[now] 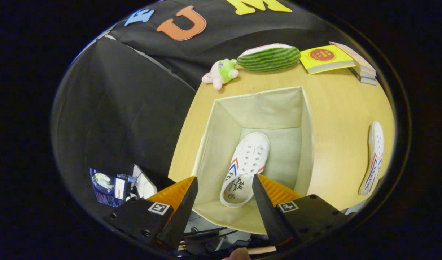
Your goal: Open the storage box then place both shoes into the box .Put the left shoe in first, then the right shoe, with the right side of both shoes facing outward in a uniform manner.
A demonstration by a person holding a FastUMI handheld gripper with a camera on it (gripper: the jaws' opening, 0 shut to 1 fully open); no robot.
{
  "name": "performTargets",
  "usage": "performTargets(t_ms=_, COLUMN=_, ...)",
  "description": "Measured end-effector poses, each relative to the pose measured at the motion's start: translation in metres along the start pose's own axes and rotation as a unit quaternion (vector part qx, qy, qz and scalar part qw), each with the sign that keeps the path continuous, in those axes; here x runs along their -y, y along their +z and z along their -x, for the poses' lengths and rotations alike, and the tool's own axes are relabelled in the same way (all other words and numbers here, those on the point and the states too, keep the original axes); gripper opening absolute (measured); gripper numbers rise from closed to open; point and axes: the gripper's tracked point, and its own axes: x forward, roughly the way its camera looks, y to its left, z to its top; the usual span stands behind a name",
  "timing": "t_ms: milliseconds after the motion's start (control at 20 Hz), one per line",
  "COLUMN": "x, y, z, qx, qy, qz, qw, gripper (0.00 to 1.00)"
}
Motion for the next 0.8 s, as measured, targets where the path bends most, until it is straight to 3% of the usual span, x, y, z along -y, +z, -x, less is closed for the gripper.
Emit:
performTargets(t_ms=450, x=0.067, y=0.021, z=0.124, qx=0.089, qy=-0.097, qz=0.070, qw=0.989, gripper=0.94)
performTargets(t_ms=800, x=0.188, y=0.009, z=0.188, qx=0.087, qy=-0.192, qz=0.061, qw=0.976, gripper=0.95)
